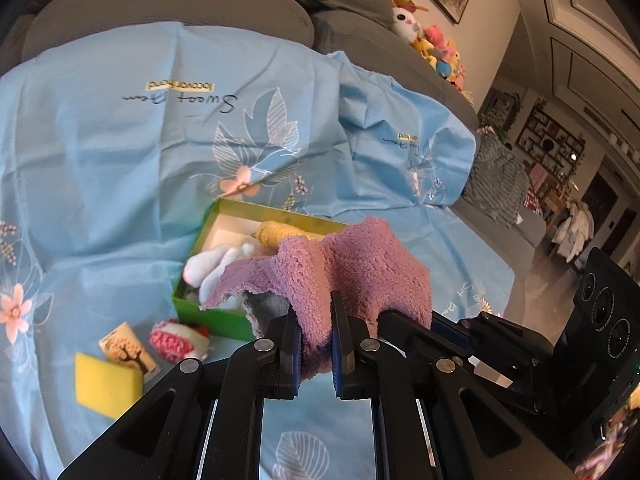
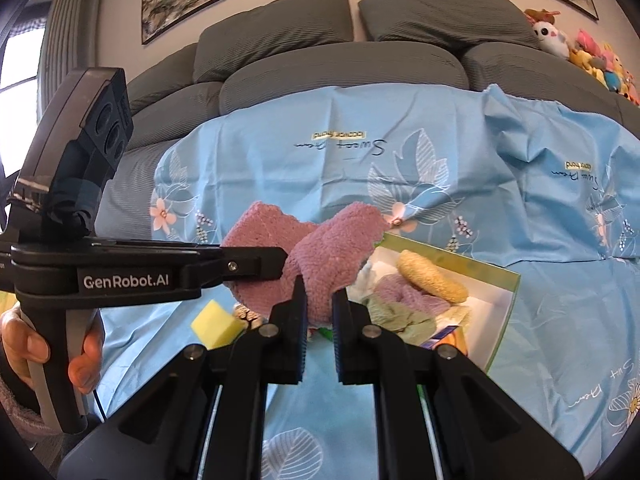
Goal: Organize soft objects
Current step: 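Lift the pink cloth with the left tool toward the green box, then lower the pink cloth into the box and open the left tool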
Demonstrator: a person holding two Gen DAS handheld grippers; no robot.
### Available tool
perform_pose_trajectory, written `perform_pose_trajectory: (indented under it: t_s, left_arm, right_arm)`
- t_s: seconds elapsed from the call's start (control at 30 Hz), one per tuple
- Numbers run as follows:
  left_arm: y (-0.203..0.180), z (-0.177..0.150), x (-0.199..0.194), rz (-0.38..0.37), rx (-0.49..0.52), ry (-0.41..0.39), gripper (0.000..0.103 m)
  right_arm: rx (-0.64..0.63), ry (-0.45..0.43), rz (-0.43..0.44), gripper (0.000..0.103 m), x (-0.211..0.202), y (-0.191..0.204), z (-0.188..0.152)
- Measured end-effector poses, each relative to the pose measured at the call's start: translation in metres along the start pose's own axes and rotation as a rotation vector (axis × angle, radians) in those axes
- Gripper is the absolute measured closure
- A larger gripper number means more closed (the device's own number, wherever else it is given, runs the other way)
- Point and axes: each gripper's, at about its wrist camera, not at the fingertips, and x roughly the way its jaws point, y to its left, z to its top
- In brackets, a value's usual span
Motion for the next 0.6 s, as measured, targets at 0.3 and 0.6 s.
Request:
perform_pose_trajectory:
  t_s: [0.3,0.6]
  left_arm:
    - [-0.005,0.019,0.044,0.001,0.025,0.043,0.093]
    - [-0.007,0.037,0.095,0.017,0.056,0.094,0.093]
  right_arm:
    - [0.037,0.011,-0.037,0.093,0.019,-0.034,0.002]
    - [0.051,0.046,-0.087,0.093,0.049,-0.063,0.005]
